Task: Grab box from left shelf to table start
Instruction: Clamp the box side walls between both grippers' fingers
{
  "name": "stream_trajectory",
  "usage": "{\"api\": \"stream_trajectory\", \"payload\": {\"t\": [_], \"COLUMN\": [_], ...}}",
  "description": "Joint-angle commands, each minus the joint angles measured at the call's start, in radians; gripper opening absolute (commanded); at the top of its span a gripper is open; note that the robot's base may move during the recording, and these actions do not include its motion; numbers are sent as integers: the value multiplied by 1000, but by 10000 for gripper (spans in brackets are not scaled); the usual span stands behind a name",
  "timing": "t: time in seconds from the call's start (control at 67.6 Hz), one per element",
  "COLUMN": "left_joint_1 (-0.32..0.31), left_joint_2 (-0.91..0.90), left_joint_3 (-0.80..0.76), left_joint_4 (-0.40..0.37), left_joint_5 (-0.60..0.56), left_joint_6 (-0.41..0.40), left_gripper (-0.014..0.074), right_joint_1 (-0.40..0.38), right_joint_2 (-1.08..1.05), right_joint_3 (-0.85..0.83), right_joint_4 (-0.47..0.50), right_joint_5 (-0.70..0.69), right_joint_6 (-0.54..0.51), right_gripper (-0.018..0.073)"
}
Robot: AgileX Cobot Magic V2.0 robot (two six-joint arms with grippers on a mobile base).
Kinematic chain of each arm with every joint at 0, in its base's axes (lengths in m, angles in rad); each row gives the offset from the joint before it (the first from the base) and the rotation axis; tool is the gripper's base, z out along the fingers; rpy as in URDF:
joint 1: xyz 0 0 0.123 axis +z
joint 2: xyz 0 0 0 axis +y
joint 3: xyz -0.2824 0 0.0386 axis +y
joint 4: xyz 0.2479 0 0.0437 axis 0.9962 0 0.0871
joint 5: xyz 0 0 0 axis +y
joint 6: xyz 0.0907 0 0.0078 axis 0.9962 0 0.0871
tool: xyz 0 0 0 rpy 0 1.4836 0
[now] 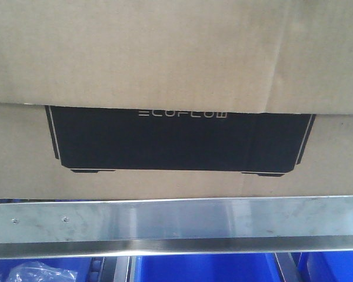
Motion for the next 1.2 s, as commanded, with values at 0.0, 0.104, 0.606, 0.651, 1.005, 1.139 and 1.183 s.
{"api": "stream_trajectory", "payload": {"t": [0.0, 0.104, 0.606, 0.651, 1.005, 1.139, 1.183], "left_joint_1": [0, 0, 0, 0, -60, -136, -163], "left_joint_2": [-34, -34, -34, -34, -149, -266, -300], "left_joint_3": [-35, -35, -35, -35, -12, 75, 108], "left_joint_4": [11, 11, 11, 9, 31, 53, 60], "left_joint_5": [-31, -31, -31, -36, -74, -126, -144], "left_joint_6": [-11, -11, -11, -11, -74, -110, -114], "left_gripper": [320, 320, -18, -106, -92, -92, -92], "right_joint_1": [2, 6, 46, 45, 46, 46, 46], "right_joint_2": [133, 285, 542, 542, 391, 281, 242], "right_joint_3": [-133, -239, -323, -323, -321, -277, -252], "right_joint_4": [3, 47, 47, 42, 52, 70, 73], "right_joint_5": [19, 72, 80, 76, 95, 112, 107], "right_joint_6": [-5, -7, -33, -33, -32, -32, -32], "right_gripper": [624, 624, 75, 56, 59, 59, 59]}}
